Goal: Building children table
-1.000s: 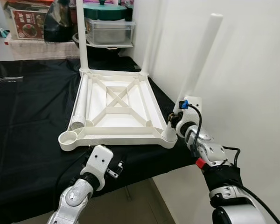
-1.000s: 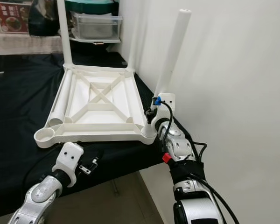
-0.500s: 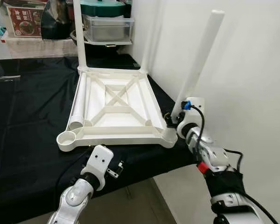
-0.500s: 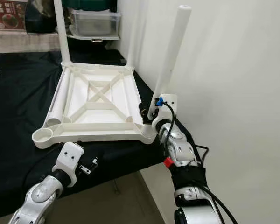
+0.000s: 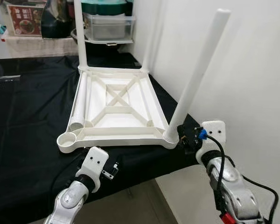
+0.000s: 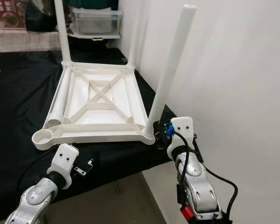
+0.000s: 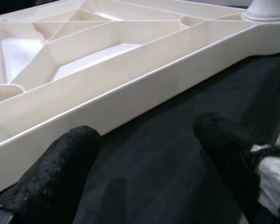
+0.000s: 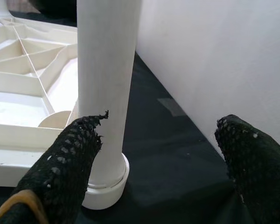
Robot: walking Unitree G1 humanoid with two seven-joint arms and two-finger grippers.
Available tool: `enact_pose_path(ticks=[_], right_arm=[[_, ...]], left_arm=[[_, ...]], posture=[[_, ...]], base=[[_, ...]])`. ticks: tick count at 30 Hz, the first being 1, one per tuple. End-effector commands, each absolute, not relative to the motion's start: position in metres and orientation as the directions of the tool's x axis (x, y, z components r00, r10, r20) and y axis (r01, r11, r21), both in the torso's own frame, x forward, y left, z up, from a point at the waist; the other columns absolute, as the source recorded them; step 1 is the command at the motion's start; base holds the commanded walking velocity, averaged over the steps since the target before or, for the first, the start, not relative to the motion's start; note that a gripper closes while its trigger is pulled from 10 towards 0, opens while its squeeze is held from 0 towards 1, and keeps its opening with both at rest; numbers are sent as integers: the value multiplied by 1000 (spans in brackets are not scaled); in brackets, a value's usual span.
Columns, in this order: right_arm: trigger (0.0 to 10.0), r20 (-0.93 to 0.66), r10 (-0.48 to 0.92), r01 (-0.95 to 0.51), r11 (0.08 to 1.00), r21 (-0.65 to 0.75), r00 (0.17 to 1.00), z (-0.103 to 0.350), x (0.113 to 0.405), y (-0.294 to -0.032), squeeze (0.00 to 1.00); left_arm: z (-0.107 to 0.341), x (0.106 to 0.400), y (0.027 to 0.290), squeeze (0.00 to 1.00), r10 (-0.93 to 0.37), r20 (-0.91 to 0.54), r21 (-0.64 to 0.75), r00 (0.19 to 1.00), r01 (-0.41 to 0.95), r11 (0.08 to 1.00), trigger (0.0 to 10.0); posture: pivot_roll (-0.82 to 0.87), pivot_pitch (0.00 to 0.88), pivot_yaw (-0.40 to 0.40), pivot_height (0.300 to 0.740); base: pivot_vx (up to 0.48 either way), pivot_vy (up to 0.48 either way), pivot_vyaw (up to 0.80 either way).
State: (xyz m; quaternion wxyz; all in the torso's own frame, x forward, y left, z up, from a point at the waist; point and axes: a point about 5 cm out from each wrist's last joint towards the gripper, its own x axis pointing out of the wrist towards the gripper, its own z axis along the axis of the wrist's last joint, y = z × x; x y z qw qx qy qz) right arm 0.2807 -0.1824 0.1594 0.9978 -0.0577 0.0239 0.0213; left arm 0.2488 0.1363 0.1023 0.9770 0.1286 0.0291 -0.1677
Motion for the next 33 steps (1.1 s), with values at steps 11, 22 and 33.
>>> enact_pose_path(ticks=[11,22,33], right_arm=[[10000,105,407,-403,914,-58,908,188,258,-133,0],[10000,57,350,-345,935,-84,935,175,261,-140,0],[10000,38,359,-354,930,-95,933,171,266,-134,0]], left_arm=[[106,247,159,0,-195,-70,220,978,206,953,10000],[121,231,186,0,4,26,162,1000,-8,987,10000],[141,239,198,0,93,127,162,987,-114,980,10000]], posture=[[18,0,-130,740],[46,0,-131,740],[44,0,-116,740]], base=[[0,0,0],[0,0,0],[0,159,0]])
